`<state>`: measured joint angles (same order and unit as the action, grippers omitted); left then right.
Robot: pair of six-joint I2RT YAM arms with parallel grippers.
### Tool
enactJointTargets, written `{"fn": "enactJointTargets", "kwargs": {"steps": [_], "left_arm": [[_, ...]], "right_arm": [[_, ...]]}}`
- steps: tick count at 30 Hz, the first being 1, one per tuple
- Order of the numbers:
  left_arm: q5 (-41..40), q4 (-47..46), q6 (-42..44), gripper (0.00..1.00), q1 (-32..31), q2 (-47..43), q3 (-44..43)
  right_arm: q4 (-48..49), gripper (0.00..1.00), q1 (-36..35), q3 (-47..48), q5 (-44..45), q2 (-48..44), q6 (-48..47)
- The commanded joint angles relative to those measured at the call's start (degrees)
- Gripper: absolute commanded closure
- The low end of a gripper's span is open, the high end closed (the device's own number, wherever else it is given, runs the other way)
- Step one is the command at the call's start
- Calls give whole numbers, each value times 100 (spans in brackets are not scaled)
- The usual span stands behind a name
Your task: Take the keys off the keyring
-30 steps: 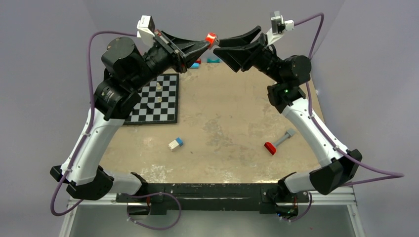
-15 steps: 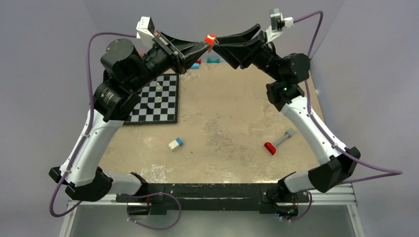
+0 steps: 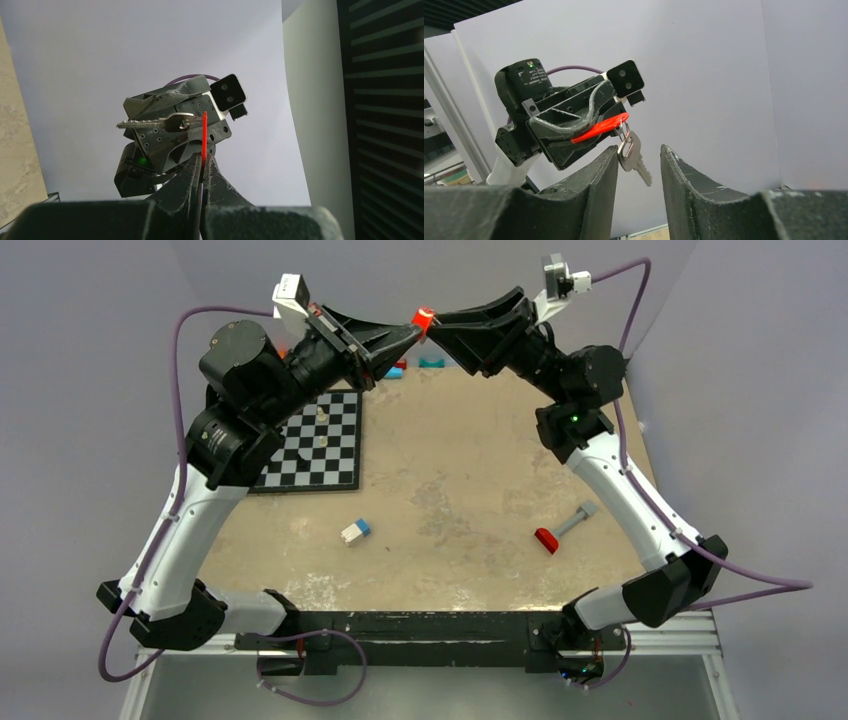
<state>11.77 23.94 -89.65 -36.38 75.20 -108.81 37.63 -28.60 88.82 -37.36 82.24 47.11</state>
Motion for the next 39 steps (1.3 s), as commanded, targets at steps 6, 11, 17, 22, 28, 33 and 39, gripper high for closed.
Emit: {"fn": "enactJointTargets", "kwargs": {"steps": [6,11,17,22,28,33,39], "left_arm": [[78,-349,-79,100,41,-133,52],[92,-272,-65,100,37,-154,62],[51,-287,-59,100,43,-220,144],[34,-290,-47,100,42,-264,191],[1,-288,6,94,67,-378,358],[207,-359,253,24,197,-596,705],[1315,-1411,279,0,898,-897,1718]], "right_arm": [[36,64,-45,302,129,26,-41],[49,73,-43,368,151,63,20],[52,83,-44,387,107,67,74],[16,92,-46,308,66,13,61],[-102,99,-46,233,14,-103,30],[-508,100,-40,169,-33,-305,-198],[-1682,100,-36,177,23,-652,-746]]}}
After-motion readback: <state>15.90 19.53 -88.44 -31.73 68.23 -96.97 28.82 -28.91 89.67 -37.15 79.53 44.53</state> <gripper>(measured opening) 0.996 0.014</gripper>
